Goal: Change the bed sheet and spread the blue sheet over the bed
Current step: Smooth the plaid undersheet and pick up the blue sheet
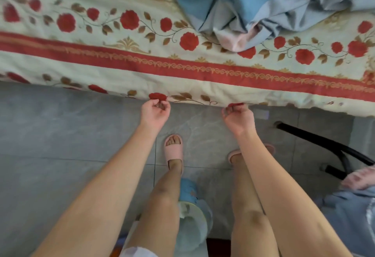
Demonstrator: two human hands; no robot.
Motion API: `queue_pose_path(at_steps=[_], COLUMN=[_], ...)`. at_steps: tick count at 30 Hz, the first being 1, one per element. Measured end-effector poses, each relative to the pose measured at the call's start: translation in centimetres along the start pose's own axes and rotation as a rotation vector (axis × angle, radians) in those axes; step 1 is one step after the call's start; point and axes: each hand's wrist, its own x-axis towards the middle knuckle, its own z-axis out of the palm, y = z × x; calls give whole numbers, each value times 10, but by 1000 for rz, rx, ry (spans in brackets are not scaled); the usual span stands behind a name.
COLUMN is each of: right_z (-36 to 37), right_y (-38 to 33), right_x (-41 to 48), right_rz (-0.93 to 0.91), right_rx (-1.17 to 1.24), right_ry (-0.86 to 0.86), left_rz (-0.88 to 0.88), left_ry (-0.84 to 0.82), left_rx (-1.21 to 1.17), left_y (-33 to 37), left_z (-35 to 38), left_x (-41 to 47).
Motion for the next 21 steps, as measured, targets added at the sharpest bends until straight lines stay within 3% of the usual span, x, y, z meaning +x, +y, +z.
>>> queue_pose_path(at_steps=[9, 16, 21], right_z=[19, 21, 30], right_y=[52, 54, 48], right_x=[-6, 8, 23], right_rz=[15, -47, -35], right_rx=[-56, -203, -438], right_ry=[-133, 175, 335], left_rz=[-60, 72, 89], left_ry=[-131, 107, 273], left_rx=[85, 285, 149], left_y=[27, 24, 16], left_z=[-8, -11, 1], left_x=[11, 23, 23])
